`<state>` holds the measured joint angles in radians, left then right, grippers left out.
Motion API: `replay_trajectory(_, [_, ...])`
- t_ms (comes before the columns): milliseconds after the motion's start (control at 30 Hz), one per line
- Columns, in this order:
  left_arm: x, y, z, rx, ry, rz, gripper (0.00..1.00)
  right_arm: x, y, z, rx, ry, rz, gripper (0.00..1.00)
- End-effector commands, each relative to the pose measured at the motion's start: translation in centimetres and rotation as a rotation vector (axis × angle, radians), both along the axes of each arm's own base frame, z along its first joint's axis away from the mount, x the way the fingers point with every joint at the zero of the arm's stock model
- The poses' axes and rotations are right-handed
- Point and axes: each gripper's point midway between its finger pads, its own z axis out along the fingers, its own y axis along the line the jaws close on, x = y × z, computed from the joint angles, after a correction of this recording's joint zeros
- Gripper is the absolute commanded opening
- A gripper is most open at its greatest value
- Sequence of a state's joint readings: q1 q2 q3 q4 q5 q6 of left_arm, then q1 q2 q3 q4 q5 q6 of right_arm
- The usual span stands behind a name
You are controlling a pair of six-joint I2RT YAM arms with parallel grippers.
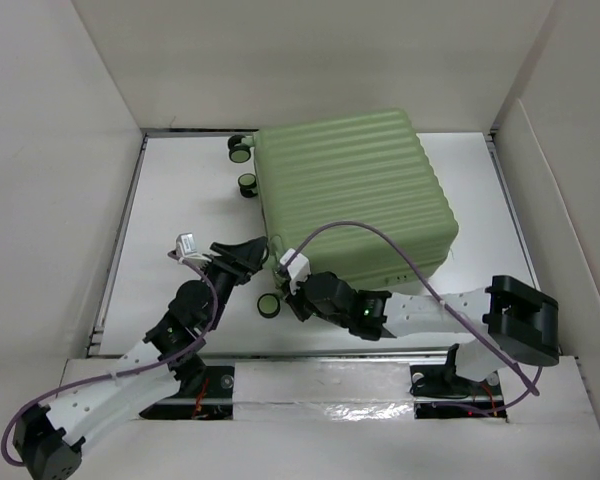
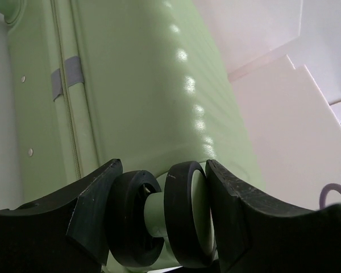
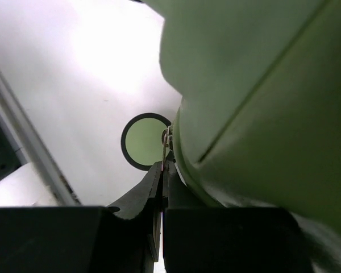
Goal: Pack the luggage
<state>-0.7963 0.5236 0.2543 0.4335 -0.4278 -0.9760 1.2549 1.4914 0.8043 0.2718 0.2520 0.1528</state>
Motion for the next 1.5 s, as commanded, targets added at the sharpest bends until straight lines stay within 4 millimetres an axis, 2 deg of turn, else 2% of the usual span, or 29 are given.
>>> replay_trajectory(0, [-2.9,-2.4,-2.6,0.139,0.026,-0.186,0.00,-3.9,4.5,9.9,0.384,-0.043,0.228,0.00])
replay_trajectory(133, [-3.0,-4.2,-4.3,0.155,0.043,-0.249,0.00,-1.4,-1.7,10.1,0.401,-0.056,0.140,0.00])
replay_trajectory(167, [-3.2,-5.1,-3.4,0.125,0.013,-0.278,0.00,-0.9,-2.8,10.5,0.403,-0.064,0.122,0.00])
replay_trajectory(233, [-3.1,-6.6,-4.2,0.144,0.034,-0.315,0.00,1.0,-5.8,10.3,0.363,-0.081,0.056,0.00])
replay_trajectory(267, [-3.6,-7.9,-3.3,0.124,0.008,-0.346,0.00,1.3,-7.5,12.1,0.395,-0.113,0.032,0.00])
replay_trajectory(333, [-4.3,-10.3,-2.8,0.151,-0.004,-0.374,0.00,2.4,-10.6,13.0,0.378,-0.131,-0.020,0.00])
replay_trajectory(367, [-3.5,-10.6,-2.5,0.163,-0.011,-0.347,0.00,3.1,-11.3,12.2,0.348,-0.118,-0.049,0.00])
replay_trajectory(433, [-3.3,-13.5,-1.2,0.193,-0.038,-0.368,0.00,3.1,-13.3,12.6,0.342,-0.125,-0.083,0.00])
replay_trajectory(500, [-3.6,-15.8,0.3,0.164,-0.079,-0.434,0.00,2.4,-13.8,11.3,0.363,-0.084,-0.091,0.00])
replay_trajectory(567, [-2.8,-18.2,0.8,0.178,-0.101,-0.468,0.00,0.7,-12.7,10.8,0.448,-0.058,-0.062,0.00])
replay_trajectory(600, [-2.5,-19.0,1.2,0.182,-0.110,-0.494,0.00,0.0,-12.6,8.0,0.464,0.010,-0.083,0.00])
replay_trajectory(633, [-2.0,-20.4,1.9,0.186,-0.124,-0.502,0.00,-0.3,-11.8,8.4,0.535,0.010,-0.079,0.00])
replay_trajectory(733, [-0.3,-21.4,2.3,0.246,-0.123,-0.493,0.00,-1.2,-10.6,6.0,0.542,0.067,-0.129,0.00])
replay_trajectory(833, [1.2,-21.6,2.9,0.219,-0.126,-0.537,0.00,-1.0,-10.6,6.6,0.577,0.036,-0.192,0.00])
replay_trajectory(867, [2.7,-20.8,2.2,0.254,-0.091,-0.532,0.00,-0.7,-10.8,6.6,0.574,0.019,-0.204,0.00])
replay_trajectory(933, [2.7,-21.1,2.5,0.279,-0.099,-0.573,0.02,-0.6,-10.8,6.5,0.554,0.001,-0.215,0.00])
replay_trajectory(967, [2.9,-21.1,3.1,0.293,-0.115,-0.565,0.11,0.0,-11.0,6.1,0.539,-0.004,-0.252,0.00])
replay_trajectory(1000, [2.8,-20.8,2.5,0.335,-0.095,-0.566,0.23,0.3,-11.2,5.9,0.524,-0.020,-0.265,0.00])
replay_trajectory(1033, [3.2,-20.3,3.6,0.340,-0.109,-0.531,0.55,0.3,-11.4,5.8,0.520,-0.023,-0.272,0.00])
replay_trajectory(1100, [4.3,-18.3,3.6,0.406,-0.078,-0.464,0.70,0.4,-12.0,5.8,0.523,-0.033,-0.286,0.00])
replay_trajectory(1133, [4.5,-16.9,5.4,0.423,-0.109,-0.430,0.77,0.3,-12.3,5.4,0.511,-0.029,-0.288,0.00])
replay_trajectory(1167, [4.9,-15.7,6.0,0.438,-0.105,-0.396,0.79,0.2,-12.5,5.4,0.509,-0.028,-0.284,0.00])
replay_trajectory(1200, [6.3,-13.0,5.3,0.488,-0.050,-0.320,0.79,0.0,-12.9,6.1,0.527,-0.033,-0.279,0.00])
replay_trajectory(1233, [6.6,-10.9,7.0,0.476,-0.063,-0.272,0.80,-0.2,-13.1,5.6,0.499,-0.028,-0.276,0.00])
replay_trajectory(1300, [7.1,-8.2,8.3,0.476,-0.079,-0.260,0.80,-0.7,-13.3,5.7,0.489,-0.023,-0.250,0.00])
replay_trajectory(1333, [8.8,-4.7,10.2,0.473,-0.097,-0.170,0.83,-0.9,-13.5,5.5,0.483,-0.020,-0.245,0.00])
replay_trajectory(1367, [9.8,-2.8,10.8,0.508,-0.096,-0.130,0.83,-1.0,-13.7,5.4,0.482,-0.020,-0.240,0.00])
replay_trajectory(1433, [11.2,-0.5,9.6,0.594,-0.037,-0.150,0.83,-1.2,-14.0,5.4,0.481,-0.021,-0.233,0.00])
replay_trajectory(1467, [13.0,2.3,10.8,0.682,-0.075,-0.110,0.83,-1.4,-14.0,5.4,0.484,-0.019,-0.222,0.00])
